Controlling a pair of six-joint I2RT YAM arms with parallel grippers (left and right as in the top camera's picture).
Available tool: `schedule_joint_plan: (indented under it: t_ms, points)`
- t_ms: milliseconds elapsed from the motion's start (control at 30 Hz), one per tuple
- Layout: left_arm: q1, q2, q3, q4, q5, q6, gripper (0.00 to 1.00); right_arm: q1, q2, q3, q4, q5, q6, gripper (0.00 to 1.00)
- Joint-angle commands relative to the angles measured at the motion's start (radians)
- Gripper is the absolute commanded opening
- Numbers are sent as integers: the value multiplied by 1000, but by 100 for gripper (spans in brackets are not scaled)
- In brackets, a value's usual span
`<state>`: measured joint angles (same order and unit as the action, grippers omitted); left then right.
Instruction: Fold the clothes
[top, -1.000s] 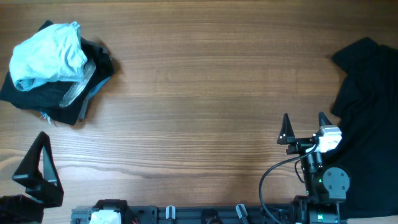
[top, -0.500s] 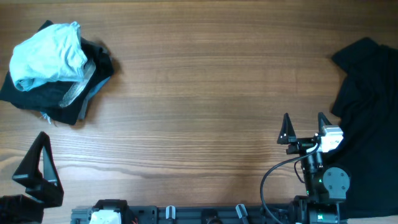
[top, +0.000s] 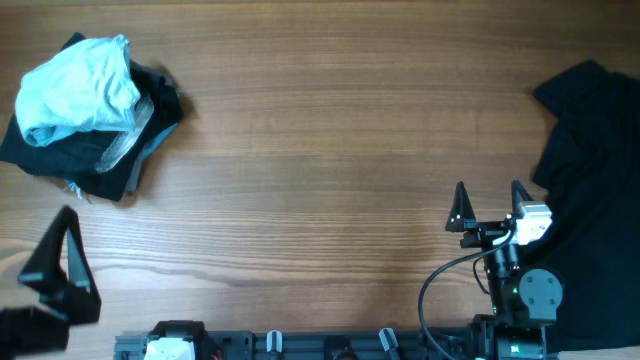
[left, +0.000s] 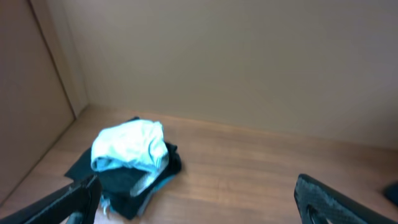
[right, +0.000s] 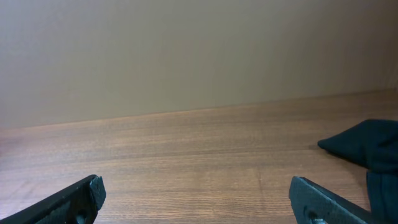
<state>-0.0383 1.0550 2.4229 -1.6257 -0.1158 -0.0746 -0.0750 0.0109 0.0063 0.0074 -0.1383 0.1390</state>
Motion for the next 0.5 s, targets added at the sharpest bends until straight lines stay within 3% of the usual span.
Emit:
schedule_joint_plan:
  t_ms: [0, 233, 367, 467]
  points:
    - [50, -16, -173, 141, 31, -17, 100, -5, -6, -1, 5, -15, 20, 100]
    - [56, -270, -861, 731, 232, -17, 100, -5, -6, -1, 5, -16, 21, 100]
    - [56, -501, -1290, 957, 287, -60, 100, -5, -6, -1, 5, -15, 20, 100]
    - [56, -637, -1501, 1047, 287, -69, 100, -5, -6, -1, 5, -15, 21, 100]
